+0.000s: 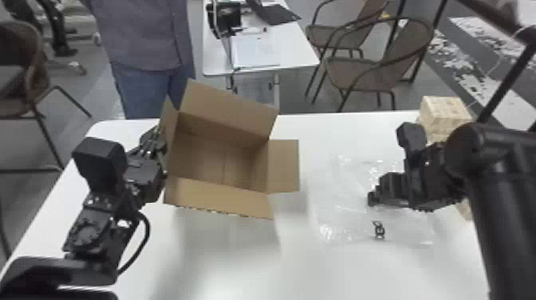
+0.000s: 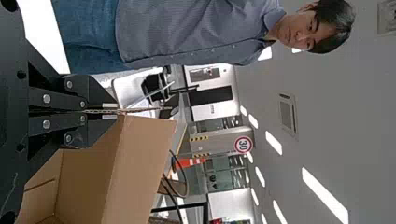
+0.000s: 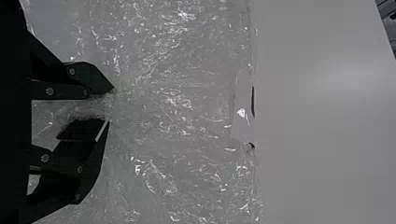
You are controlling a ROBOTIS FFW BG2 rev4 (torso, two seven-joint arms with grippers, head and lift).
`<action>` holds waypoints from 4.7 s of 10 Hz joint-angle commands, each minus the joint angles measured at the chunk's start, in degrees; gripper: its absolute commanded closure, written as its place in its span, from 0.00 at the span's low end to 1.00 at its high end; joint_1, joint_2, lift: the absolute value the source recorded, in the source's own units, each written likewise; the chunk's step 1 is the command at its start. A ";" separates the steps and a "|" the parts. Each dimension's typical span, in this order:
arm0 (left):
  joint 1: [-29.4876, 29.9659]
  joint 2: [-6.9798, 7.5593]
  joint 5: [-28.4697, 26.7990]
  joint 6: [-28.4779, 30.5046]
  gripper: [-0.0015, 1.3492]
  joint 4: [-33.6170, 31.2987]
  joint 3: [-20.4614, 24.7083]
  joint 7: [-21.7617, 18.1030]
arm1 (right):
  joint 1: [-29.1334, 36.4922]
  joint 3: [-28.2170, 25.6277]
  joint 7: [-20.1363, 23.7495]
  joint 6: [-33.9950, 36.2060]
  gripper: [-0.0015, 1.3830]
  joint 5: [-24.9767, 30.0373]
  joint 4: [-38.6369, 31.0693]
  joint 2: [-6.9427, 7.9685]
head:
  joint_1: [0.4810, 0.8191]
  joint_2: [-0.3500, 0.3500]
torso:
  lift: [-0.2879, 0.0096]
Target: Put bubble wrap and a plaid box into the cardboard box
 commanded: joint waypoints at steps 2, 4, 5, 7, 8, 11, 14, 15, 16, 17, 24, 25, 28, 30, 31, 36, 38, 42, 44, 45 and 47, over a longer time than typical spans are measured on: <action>0.22 -0.21 0.26 -0.24 0.91 0.02 0.09 0.23 | 1.87 -1.25 0.00 0.51 0.73 -1.51 -7.79 0.10 | 0.63 0.53 | 0.61; 0.48 -0.56 0.34 -0.76 0.91 -0.07 0.44 0.32 | 3.45 -2.75 0.00 0.51 0.73 -2.83 -14.11 0.10 | 0.63 0.53 | 0.61; 0.66 -0.65 0.34 -0.85 0.91 -0.07 0.53 0.41 | 3.97 -3.28 0.00 0.51 0.73 -2.92 -17.98 0.19 | 0.63 0.53 | 0.61; 0.92 -0.91 0.43 -1.20 0.91 -0.07 0.70 0.50 | 4.50 -4.24 0.00 0.51 0.73 -4.41 -25.63 0.37 | 0.63 0.52 | 0.61; 1.10 -1.09 0.43 -1.29 0.91 -0.15 0.88 0.58 | 4.41 -4.51 0.00 0.51 0.73 -7.22 -28.35 0.37 | 0.62 0.52 | 0.61; 1.01 -1.17 0.34 -1.03 0.91 -0.15 0.70 0.67 | 3.27 -4.77 0.00 0.51 0.73 -15.57 -33.19 0.10 | 0.49 0.56 | 0.61; 0.57 -1.17 0.26 -0.85 0.91 0.37 0.26 0.85 | 3.36 -1.78 -1.93 0.51 0.73 -24.54 -32.92 -0.16 | 0.41 0.62 | 0.61; 0.39 -1.17 0.26 -1.03 0.91 0.55 -0.09 0.85 | 3.54 -0.55 -6.85 0.51 0.73 -33.33 -30.02 -0.69 | 0.41 0.64 | 0.61; 0.22 -1.17 0.34 -0.94 0.91 0.64 -0.18 0.85 | 3.62 1.91 -9.23 -1.94 0.73 -38.16 -27.47 -1.30 | 0.43 0.67 | 0.61; 0.13 -1.09 0.34 -0.85 0.91 0.73 -0.35 0.85 | 3.36 3.67 -9.23 -3.26 0.73 -38.16 -26.33 -1.22 | 0.46 0.71 | 0.61; -1.45 -0.82 0.43 -1.20 0.91 1.78 -2.11 1.64 | 1.43 14.65 4.75 -21.28 0.73 -31.13 -9.89 -0.78 | 0.47 0.82 | 0.61; -1.63 -0.73 0.43 -1.20 0.91 1.87 -2.29 1.64 | 0.90 15.27 8.88 -23.30 0.73 -27.79 -7.35 0.10 | 0.48 0.83 | 0.61; -2.24 -0.38 0.87 -1.47 0.91 2.66 -3.25 1.90 | -2.18 19.31 20.57 -29.54 0.73 -22.69 3.55 2.56 | 0.48 0.86 | 0.61; -3.03 -0.21 1.31 -3.49 0.91 3.89 -4.31 3.13 | -2.18 19.49 20.83 -31.65 0.73 -23.31 6.45 3.71 | 0.50 0.88 | 0.61; -3.47 -0.21 1.31 -3.75 0.91 4.33 -4.66 3.13 | -2.44 20.10 20.83 -33.14 0.73 -24.71 7.95 3.79 | 0.51 0.88 | 0.61; -3.21 -0.03 1.84 -4.72 0.91 4.51 -4.83 3.66 | -3.41 21.86 19.34 -45.89 0.73 -27.70 19.02 4.46 | 0.48 0.88 | 0.61; -3.30 -0.03 2.10 -4.63 0.91 4.86 -4.92 3.66 | -5.17 23.53 19.87 -49.49 0.73 -29.72 25.00 4.46 | 0.52 0.87 | 0.61; -3.74 0.06 2.37 -4.63 0.91 5.38 -5.45 3.75 | -9.56 26.87 27.51 -51.33 0.58 -35.61 35.19 4.46 | 0.53 0.88 | 0.61; -3.30 0.14 2.37 -5.07 0.91 5.21 -5.10 3.92 | -7.89 26.61 27.34 -48.87 0.07 -35.44 30.27 4.46 | 0.55 0.89 | 0.61; -3.12 0.06 2.37 -5.25 0.91 5.12 -5.10 3.92 | -3.94 24.32 19.43 -45.27 0.05 -36.40 20.08 4.46 | 0.55 0.90 | 0.61; -2.51 -0.12 2.19 -5.42 0.91 5.03 -4.92 4.10 | 0.90 19.93 10.72 -41.23 0.11 -34.73 5.31 4.46 | 0.52 0.90 | 0.61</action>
